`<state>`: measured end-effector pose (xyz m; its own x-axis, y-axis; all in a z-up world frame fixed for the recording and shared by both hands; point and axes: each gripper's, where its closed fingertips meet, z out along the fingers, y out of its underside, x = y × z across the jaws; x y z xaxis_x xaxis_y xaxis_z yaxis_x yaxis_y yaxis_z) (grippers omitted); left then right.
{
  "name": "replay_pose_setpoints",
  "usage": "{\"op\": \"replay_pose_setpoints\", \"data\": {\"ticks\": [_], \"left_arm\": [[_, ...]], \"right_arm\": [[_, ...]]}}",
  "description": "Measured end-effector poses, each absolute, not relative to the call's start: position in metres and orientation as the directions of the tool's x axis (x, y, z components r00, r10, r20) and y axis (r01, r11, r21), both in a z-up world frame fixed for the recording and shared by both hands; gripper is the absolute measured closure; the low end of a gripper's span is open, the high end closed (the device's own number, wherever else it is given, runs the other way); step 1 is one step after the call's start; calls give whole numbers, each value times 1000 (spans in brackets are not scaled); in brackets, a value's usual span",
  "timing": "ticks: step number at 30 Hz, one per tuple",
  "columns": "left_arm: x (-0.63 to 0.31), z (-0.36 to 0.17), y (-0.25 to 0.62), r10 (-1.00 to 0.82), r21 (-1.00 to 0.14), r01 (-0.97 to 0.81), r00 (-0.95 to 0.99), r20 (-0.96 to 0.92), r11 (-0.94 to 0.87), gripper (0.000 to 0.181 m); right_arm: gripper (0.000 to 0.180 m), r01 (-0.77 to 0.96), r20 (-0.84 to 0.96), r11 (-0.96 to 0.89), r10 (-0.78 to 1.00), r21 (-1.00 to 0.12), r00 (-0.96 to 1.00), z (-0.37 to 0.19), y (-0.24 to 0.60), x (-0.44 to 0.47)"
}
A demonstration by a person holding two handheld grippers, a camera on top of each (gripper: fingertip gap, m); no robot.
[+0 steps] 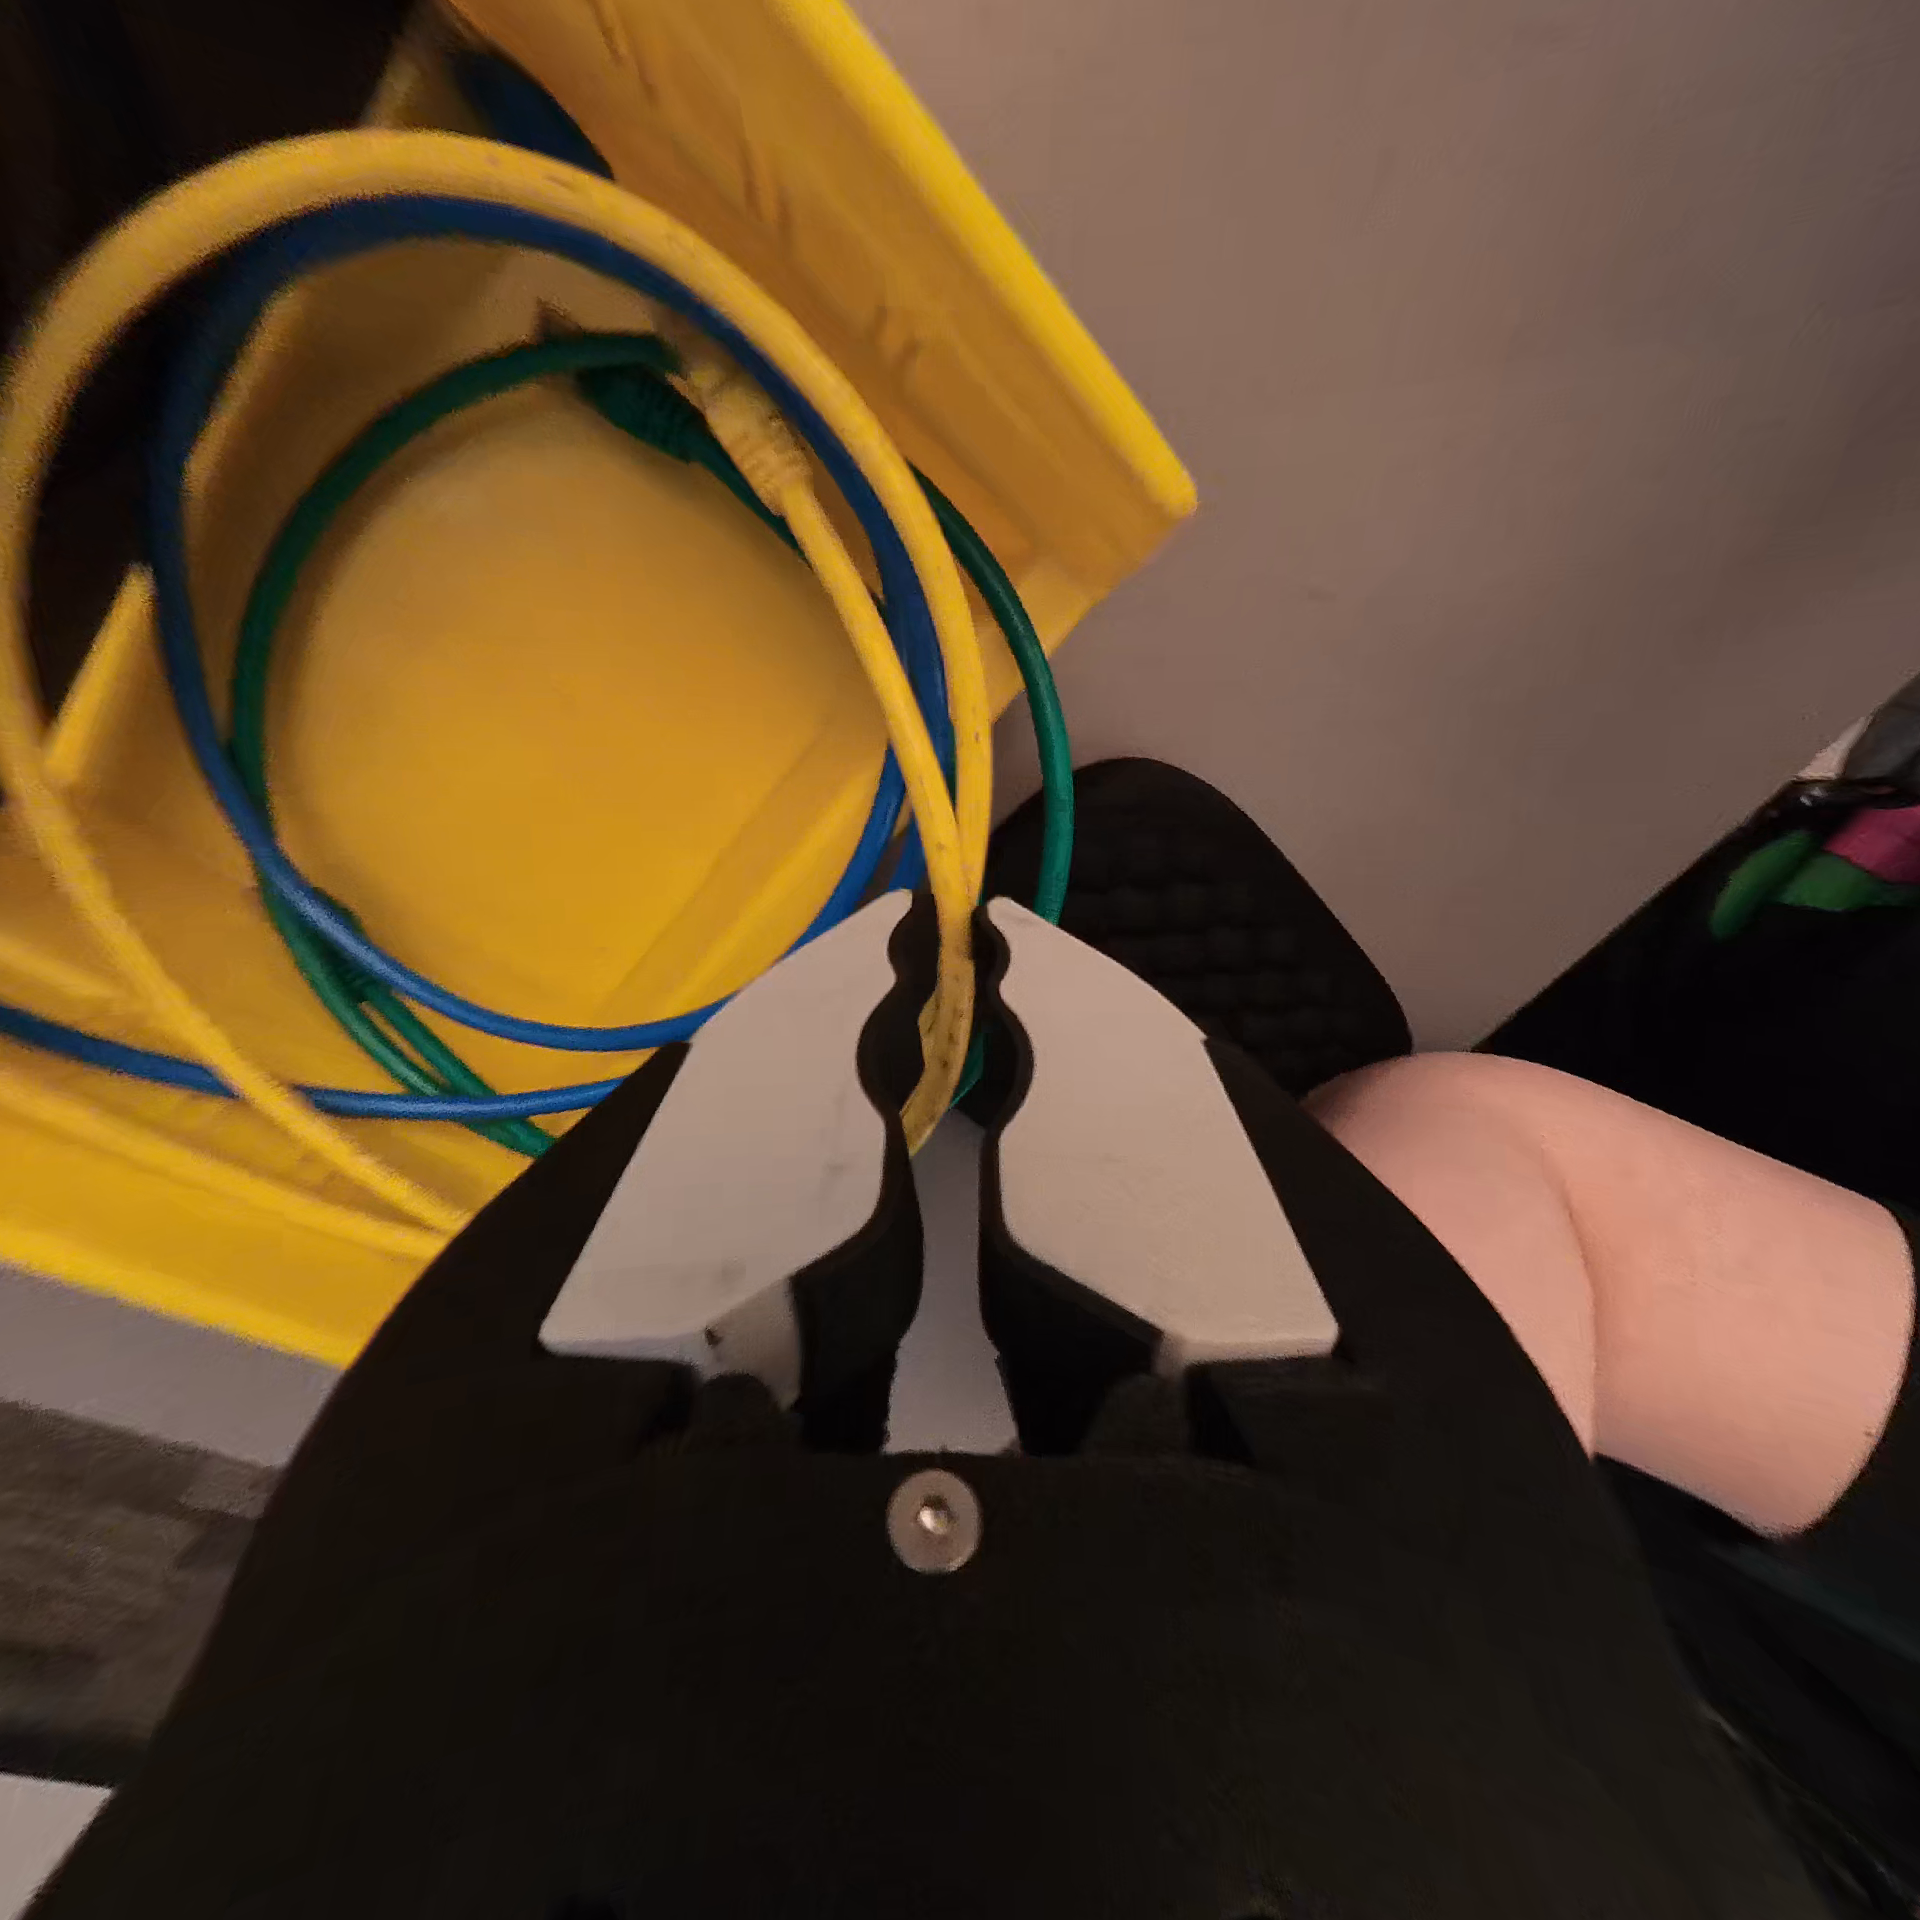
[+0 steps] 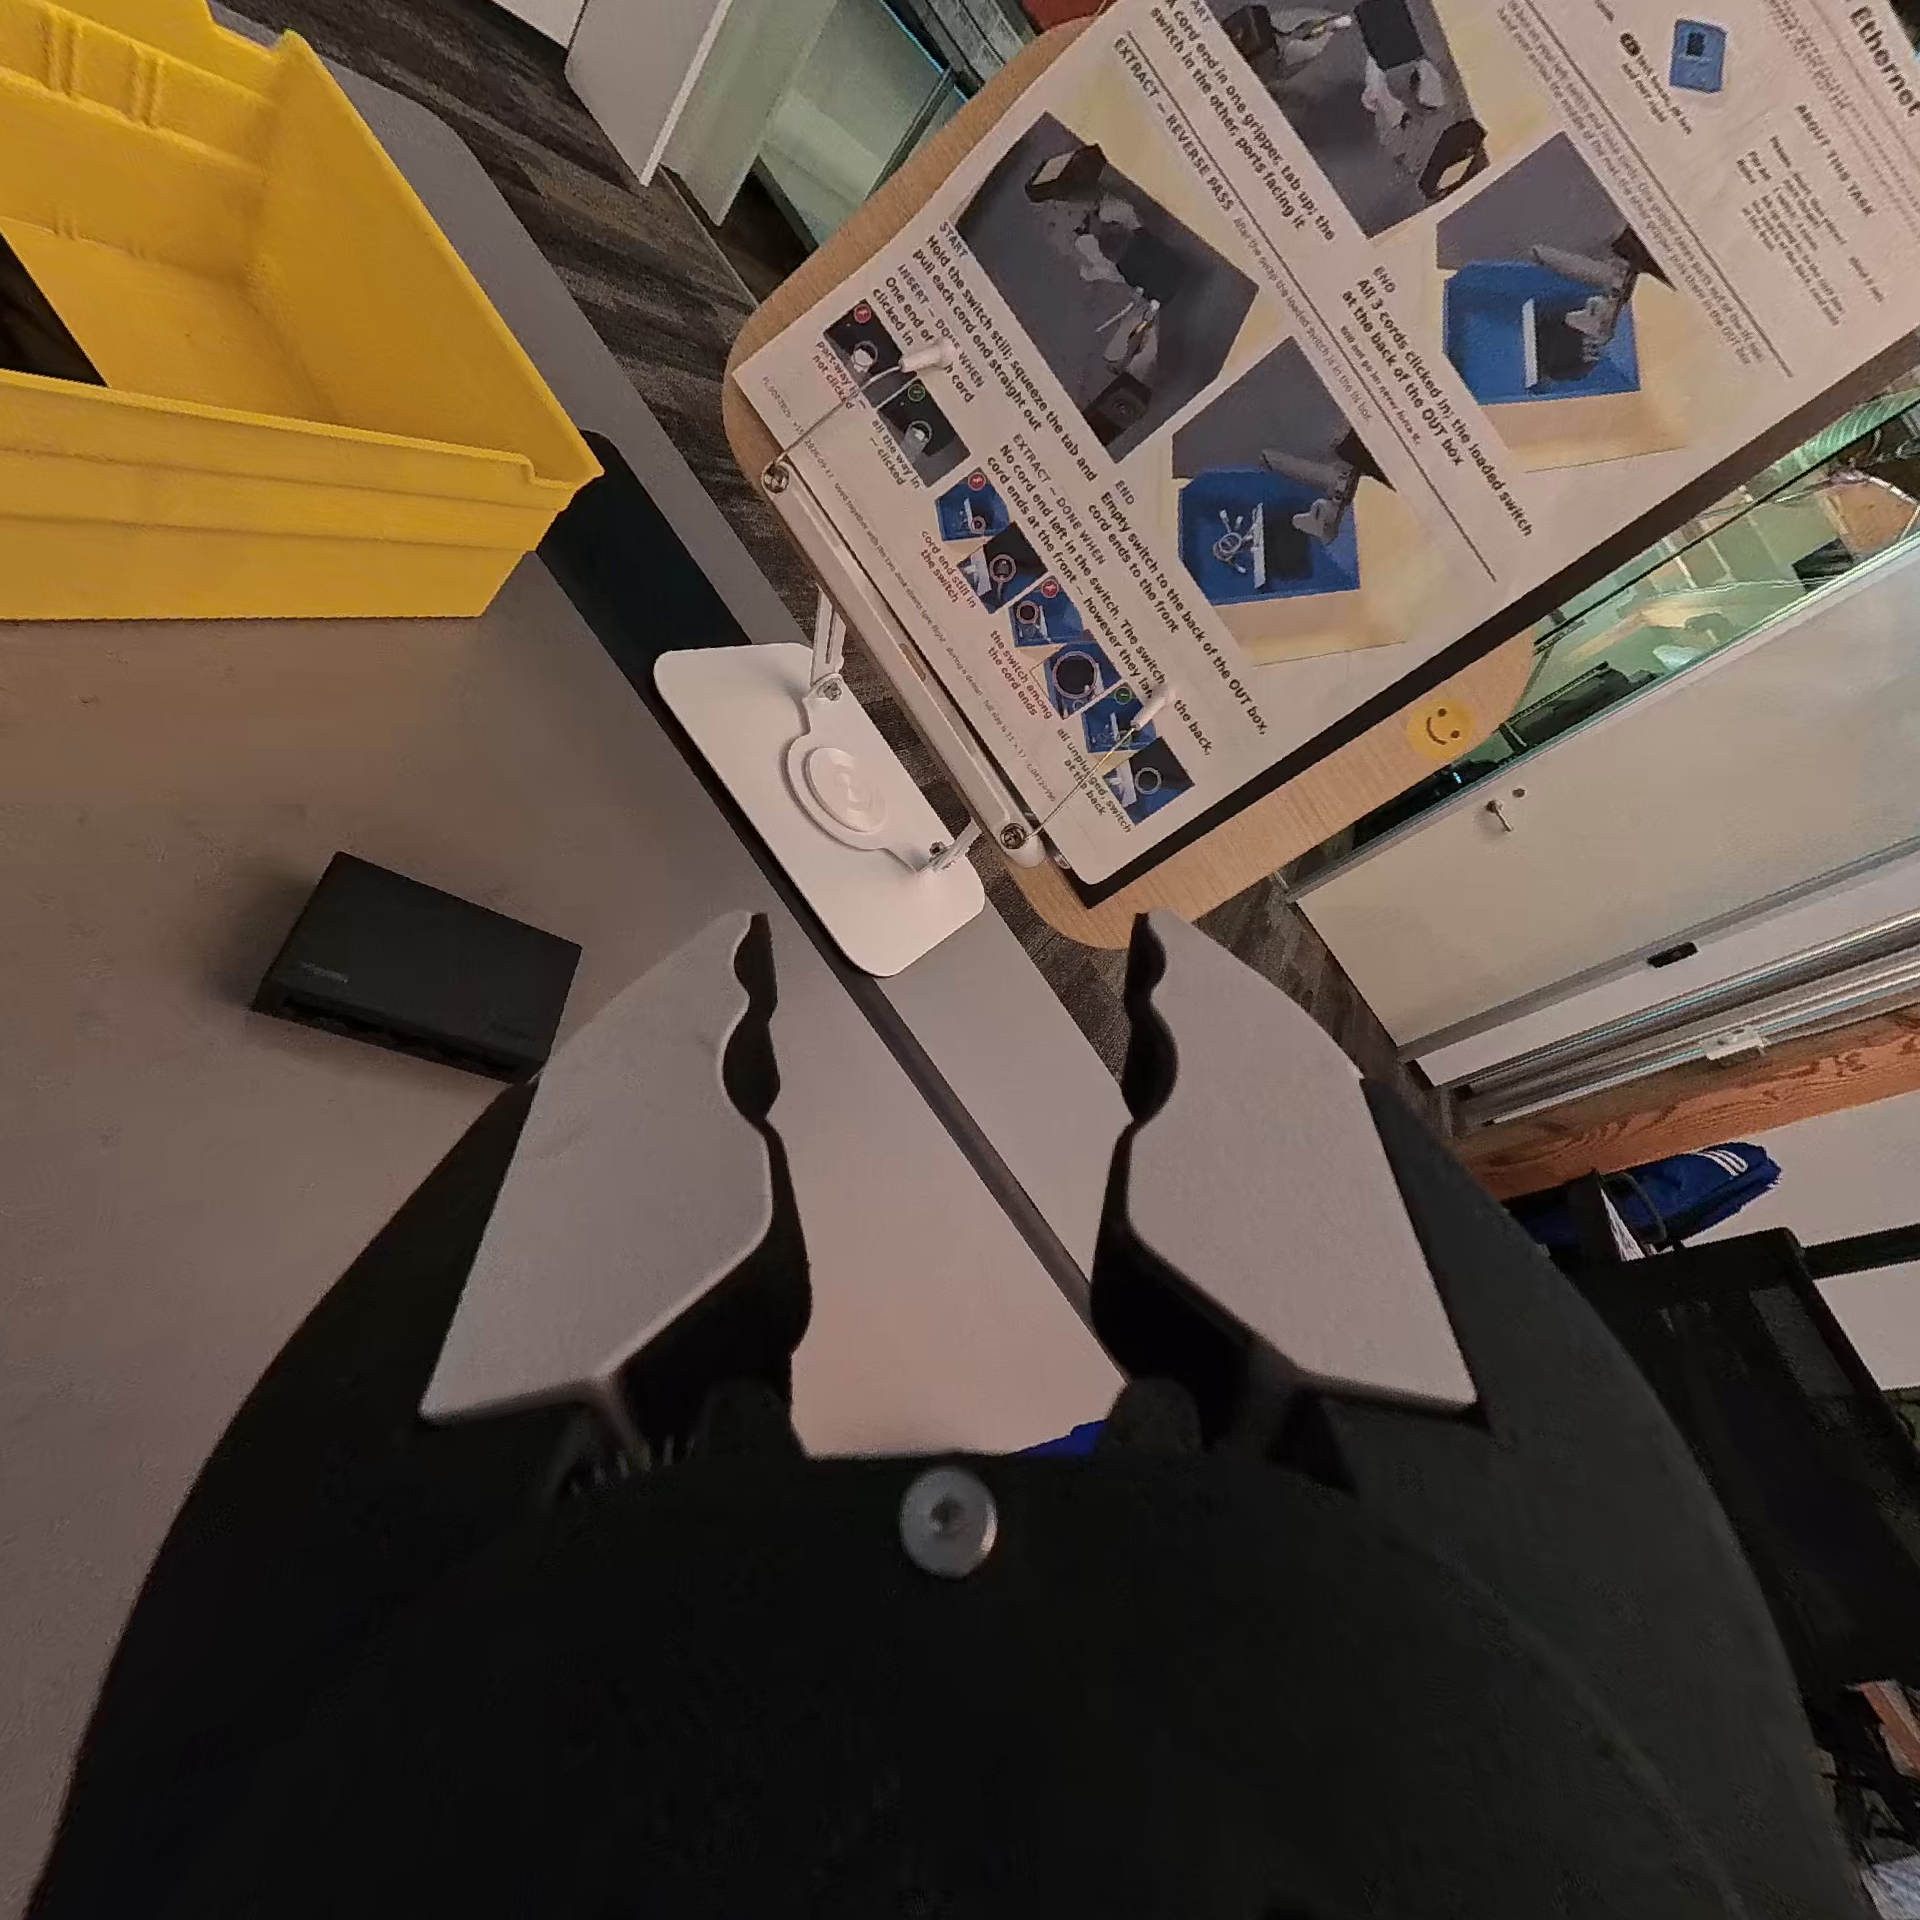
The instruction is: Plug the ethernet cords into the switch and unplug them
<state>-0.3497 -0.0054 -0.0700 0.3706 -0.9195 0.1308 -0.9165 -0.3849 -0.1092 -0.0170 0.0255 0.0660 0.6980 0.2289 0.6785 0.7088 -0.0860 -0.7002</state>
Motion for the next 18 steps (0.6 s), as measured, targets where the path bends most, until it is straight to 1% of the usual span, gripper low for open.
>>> {"op": "replay_pose_setpoints", "data": {"ticks": [2,4,8,9,11,16,18], "left_arm": [[-347,-56,2,-926,-164,-912,374,39,-376,175],[-345,-38,15,-913,-241,-898,398,-87,-369,175],[-346,5,48,-814,-401,-855,472,-338,-329,176],[-346,8,52,-801,-415,-850,480,-358,-324,176],[-349,6,59,-792,-405,-860,470,-389,-312,174],[-354,18,89,-687,-437,-848,509,-519,-298,170],[-354,16,93,-682,-441,-847,511,-524,-296,168]], "right_arm": [[114,708,679,-83,226,-701,699,67,25,-17],[114,705,676,-78,230,-705,701,68,24,-18],[114,708,679,-74,231,-702,697,68,24,-19],[114,711,681,-73,231,-700,695,68,24,-19],[114,713,683,-73,232,-697,692,67,24,-19],[114,716,686,-74,236,-694,688,67,24,-19],[114,719,688,-74,237,-691,686,67,24,-19]]}}
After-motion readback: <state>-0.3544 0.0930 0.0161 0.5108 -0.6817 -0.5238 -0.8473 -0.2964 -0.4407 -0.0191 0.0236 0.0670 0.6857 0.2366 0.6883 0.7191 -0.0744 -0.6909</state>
